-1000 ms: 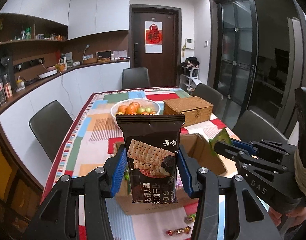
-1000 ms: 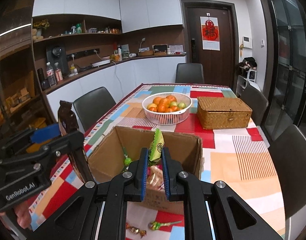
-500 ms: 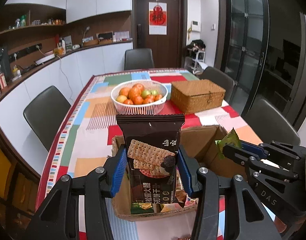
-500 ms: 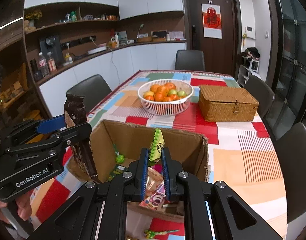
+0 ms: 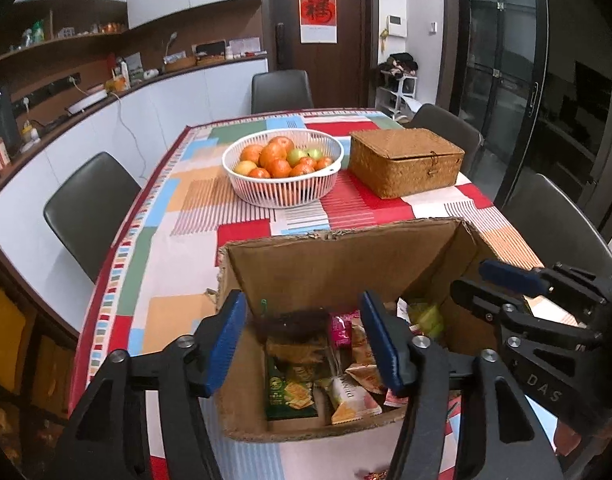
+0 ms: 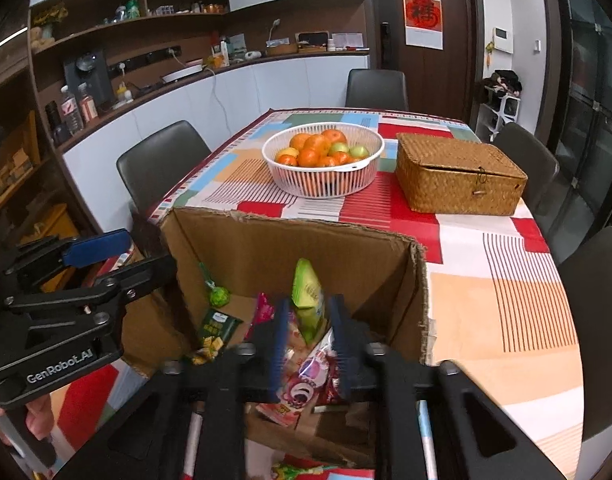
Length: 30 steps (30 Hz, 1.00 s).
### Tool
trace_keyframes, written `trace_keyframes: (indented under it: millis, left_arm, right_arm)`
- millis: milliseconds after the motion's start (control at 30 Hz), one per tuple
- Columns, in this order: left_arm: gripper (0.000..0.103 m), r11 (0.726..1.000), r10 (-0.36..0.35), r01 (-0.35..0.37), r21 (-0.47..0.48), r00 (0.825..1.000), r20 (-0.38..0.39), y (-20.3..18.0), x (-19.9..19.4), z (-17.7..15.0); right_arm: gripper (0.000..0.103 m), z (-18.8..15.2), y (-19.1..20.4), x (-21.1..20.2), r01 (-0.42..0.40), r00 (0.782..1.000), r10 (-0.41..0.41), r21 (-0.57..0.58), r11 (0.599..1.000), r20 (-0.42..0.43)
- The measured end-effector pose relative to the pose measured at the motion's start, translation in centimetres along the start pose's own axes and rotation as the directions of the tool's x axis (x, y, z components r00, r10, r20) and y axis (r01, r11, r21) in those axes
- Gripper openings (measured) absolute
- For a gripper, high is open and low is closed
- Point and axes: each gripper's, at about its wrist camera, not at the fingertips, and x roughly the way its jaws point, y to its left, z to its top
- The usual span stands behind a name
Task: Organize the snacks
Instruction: 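Carry both snacks into the box and open both tools, then move both tools back to the gold candy and lollipop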
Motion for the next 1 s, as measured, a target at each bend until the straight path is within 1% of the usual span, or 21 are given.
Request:
trace_keyframes:
  millis: [33, 100, 233, 333, 433, 533, 667, 800, 900, 1000]
  left_arm:
    - [0.060, 1.000, 0.003, -0.003, 0.008, 1.000, 0.014, -0.1, -0.6, -0.1]
    - [0.065, 1.000, 0.012, -0.013, 0.021, 0.999, 0.038, -0.4, -1.8, -0.5]
    - [0.065, 0.999, -0.016, 0.011, 0.049, 0.996, 0.086, -1.3, -4.6, -1.7]
    - [0.067, 0.996, -0.043, 0.035, 0.077, 0.994, 0.101, -2.0, -6.3, -3.1]
    - [0.067, 0.994, -0.065, 0.056, 0.091, 0.993, 0.097, -2.7, -7.5, -4.6]
    - [0.068, 0.992, -0.090, 0.083, 0.098, 0.993, 0.073, -3.2, -8.0, -6.4]
    - [0.068, 0.990, -0.101, 0.098, 0.104, 0.994, 0.027, -3.6, -7.6, -8.5]
    - [0.068, 0.986, -0.113, 0.118, 0.119, 0.993, -0.044, -4.1, -6.4, -11.3]
    - [0.068, 0.984, -0.100, 0.113, 0.139, 0.991, -0.093, -4.5, -5.2, -13.1]
    - [0.068, 0.977, -0.104, 0.128, 0.170, 0.984, -0.144, -5.0, -4.0, -14.8]
  right_arm:
    - [0.037, -0.1, 0.0, -0.4, 0.004, 1.000, -0.004, 0.001, 1.000, 0.015]
    - [0.037, -0.2, 0.1, -1.0, 0.011, 1.000, -0.010, -0.004, 1.000, 0.028]
    - [0.037, -1.0, 0.8, -3.7, 0.004, 0.997, -0.001, -0.036, 0.999, 0.080]
    - [0.037, -2.0, 1.4, -5.6, -0.014, 0.994, 0.021, -0.065, 0.998, 0.105]
    - [0.037, -3.2, 1.9, -7.0, -0.025, 0.993, 0.035, -0.091, 0.996, 0.113]
    - [0.037, -4.5, 2.1, -7.7, -0.039, 0.994, 0.049, -0.104, 0.994, 0.095]
    - [0.037, -6.5, 2.2, -7.6, -0.037, 0.997, 0.045, -0.133, 0.990, 0.057]
    - [0.037, -9.0, 2.4, -6.7, -0.034, 0.999, 0.033, -0.155, 0.987, -0.009]
    - [0.037, -10.6, 2.2, -5.9, -0.031, 0.998, 0.021, -0.170, 0.985, -0.056]
    - [0.037, -12.0, 2.1, -5.2, -0.023, 0.995, 0.005, -0.189, 0.982, -0.099]
